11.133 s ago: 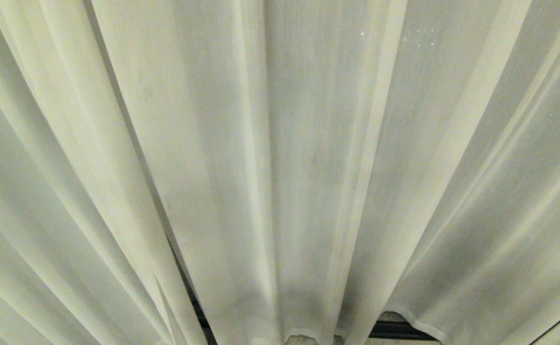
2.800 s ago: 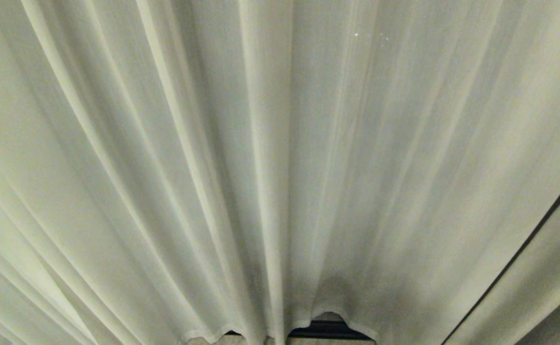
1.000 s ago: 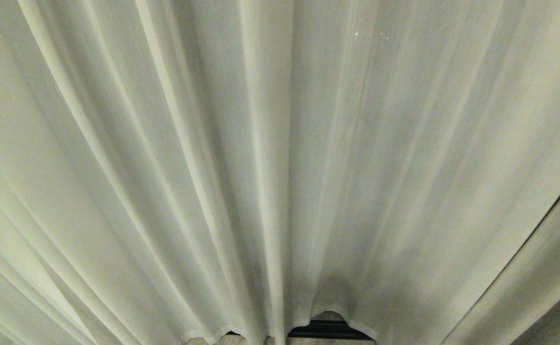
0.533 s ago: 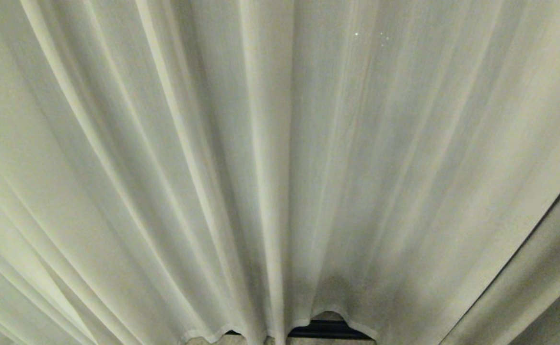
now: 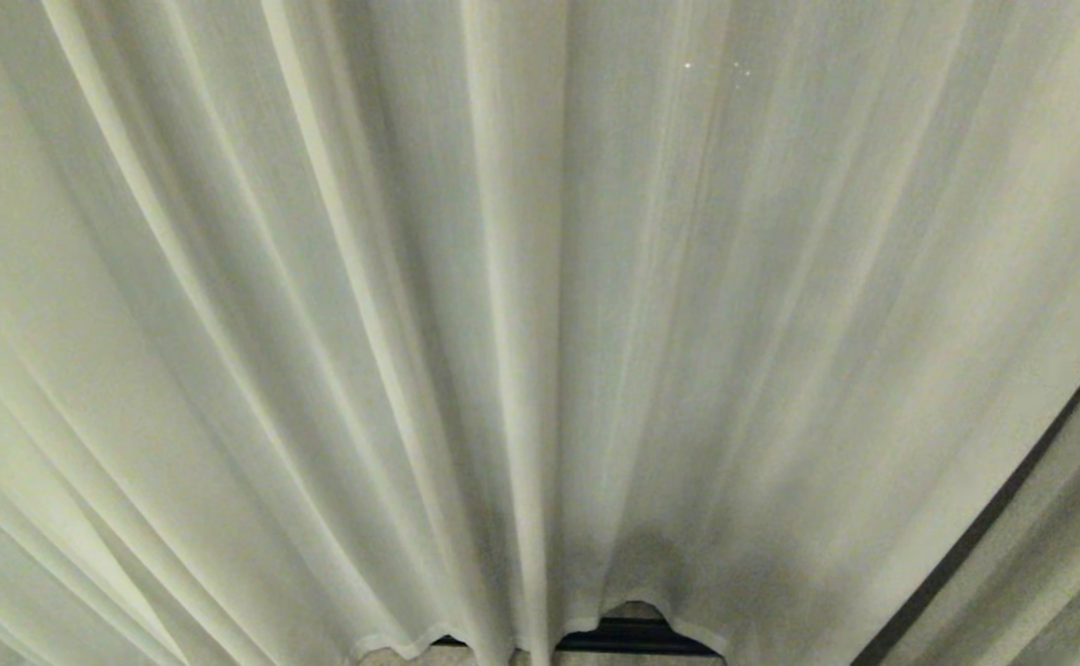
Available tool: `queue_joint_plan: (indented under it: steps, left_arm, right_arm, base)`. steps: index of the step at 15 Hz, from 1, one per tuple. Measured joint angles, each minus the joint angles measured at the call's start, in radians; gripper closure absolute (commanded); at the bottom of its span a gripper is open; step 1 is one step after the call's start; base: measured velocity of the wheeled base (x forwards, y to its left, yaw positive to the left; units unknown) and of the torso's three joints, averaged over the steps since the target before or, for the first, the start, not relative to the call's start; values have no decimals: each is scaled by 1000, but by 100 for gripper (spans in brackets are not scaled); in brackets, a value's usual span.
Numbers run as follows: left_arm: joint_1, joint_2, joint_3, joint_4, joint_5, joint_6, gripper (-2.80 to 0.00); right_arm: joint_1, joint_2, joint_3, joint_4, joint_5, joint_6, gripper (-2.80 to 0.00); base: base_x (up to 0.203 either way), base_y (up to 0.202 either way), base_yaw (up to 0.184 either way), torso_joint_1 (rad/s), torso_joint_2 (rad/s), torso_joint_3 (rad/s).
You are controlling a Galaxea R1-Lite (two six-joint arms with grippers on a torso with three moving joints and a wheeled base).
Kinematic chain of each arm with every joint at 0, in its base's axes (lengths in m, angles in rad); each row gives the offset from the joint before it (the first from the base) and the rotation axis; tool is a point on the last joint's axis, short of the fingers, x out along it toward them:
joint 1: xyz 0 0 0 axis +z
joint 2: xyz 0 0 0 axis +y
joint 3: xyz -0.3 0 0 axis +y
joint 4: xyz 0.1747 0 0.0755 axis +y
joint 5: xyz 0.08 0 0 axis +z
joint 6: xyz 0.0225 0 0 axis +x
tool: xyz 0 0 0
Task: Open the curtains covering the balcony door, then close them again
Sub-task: Close the outer curtains on both sides
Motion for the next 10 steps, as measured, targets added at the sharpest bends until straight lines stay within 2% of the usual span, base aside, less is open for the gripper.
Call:
queue_joint_plan:
  steps: [5, 8, 10]
  left_arm:
    - [0, 0, 0, 0, 0, 0, 0]
    - [0, 0, 0, 0, 0, 0, 0]
    - [0, 0, 0, 0, 0, 0, 0]
  right_arm:
    - [104, -178, 114, 1, 0, 3, 0]
    - [229, -307, 219, 8, -4, -8, 0]
    - [333, -387, 305, 10, -4, -44, 0]
  base:
    - [0, 0, 0, 0, 0, 0]
    - [0, 0, 0, 0, 0, 0]
    - [0, 0, 0, 0, 0, 0]
